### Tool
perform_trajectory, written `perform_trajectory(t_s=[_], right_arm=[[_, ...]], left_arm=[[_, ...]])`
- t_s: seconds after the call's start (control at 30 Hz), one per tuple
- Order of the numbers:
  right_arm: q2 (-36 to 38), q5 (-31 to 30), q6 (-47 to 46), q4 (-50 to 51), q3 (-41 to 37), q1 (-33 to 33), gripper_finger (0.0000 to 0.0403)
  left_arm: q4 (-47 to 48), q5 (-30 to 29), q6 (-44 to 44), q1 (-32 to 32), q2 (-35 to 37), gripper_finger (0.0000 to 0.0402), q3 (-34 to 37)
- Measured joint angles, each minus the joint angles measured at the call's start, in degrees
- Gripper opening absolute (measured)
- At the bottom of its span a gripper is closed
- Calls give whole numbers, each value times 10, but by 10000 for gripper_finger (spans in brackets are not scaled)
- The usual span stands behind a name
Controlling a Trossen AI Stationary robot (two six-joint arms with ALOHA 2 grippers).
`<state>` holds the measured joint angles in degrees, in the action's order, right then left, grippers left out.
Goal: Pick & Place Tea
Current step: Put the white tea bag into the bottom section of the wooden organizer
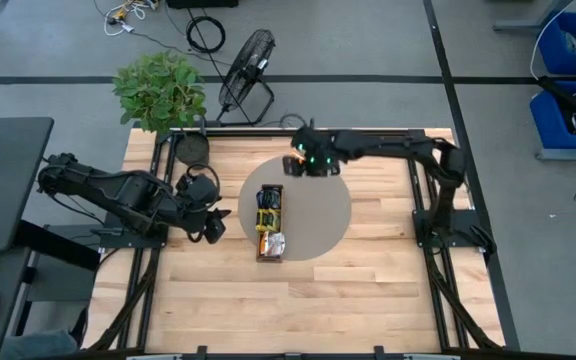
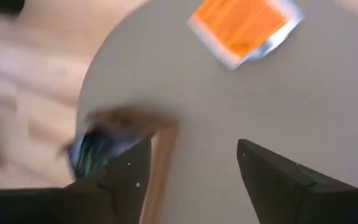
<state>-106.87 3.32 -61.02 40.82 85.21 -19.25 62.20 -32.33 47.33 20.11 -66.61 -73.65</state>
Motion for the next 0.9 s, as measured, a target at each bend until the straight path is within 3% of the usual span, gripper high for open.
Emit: perform_trajectory(t_s=[0.27,0.7,0.8,0.9], right_arm=[[-42,69,22,-5,0,-93,272],[-112,193,34,-75,0,-132,267],[-100,236,90,-99,1,-131,267],[-68,240,235,-76,12,-125,267]], left_arm=[[-32,-25,0,0,0,220,0],[-62,-53,30,-1,0,220,0],[-63,-59,34,-1,0,220,0],[-63,-67,34,-1,0,220,0]])
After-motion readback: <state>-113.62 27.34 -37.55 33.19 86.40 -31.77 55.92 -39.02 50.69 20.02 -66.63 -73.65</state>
